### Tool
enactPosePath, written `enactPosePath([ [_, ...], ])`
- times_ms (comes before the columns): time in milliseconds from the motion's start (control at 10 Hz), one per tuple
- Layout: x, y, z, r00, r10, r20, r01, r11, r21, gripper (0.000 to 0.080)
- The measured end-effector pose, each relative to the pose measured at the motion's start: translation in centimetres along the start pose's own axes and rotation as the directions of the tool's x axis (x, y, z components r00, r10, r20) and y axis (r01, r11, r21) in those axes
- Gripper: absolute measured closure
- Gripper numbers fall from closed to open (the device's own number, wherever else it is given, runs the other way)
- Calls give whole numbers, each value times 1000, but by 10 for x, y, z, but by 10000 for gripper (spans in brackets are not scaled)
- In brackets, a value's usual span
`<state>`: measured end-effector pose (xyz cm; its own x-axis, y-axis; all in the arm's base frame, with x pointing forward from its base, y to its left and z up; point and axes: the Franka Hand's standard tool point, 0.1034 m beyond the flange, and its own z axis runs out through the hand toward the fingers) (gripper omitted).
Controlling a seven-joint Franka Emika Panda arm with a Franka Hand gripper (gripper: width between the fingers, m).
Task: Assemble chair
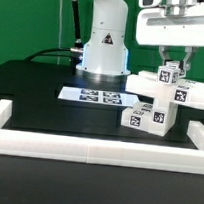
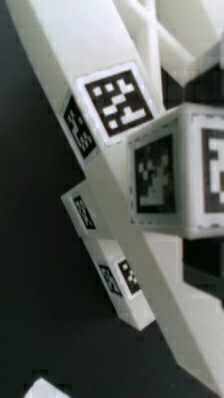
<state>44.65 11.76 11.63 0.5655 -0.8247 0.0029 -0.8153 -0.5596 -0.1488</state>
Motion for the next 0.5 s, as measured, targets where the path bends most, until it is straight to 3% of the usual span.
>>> enactPosePath([
  [300,-2,0,0,985,173,7,-173,985,3,511],
  [500,-2,-1,0,985,171,8,-171,985,3,511],
])
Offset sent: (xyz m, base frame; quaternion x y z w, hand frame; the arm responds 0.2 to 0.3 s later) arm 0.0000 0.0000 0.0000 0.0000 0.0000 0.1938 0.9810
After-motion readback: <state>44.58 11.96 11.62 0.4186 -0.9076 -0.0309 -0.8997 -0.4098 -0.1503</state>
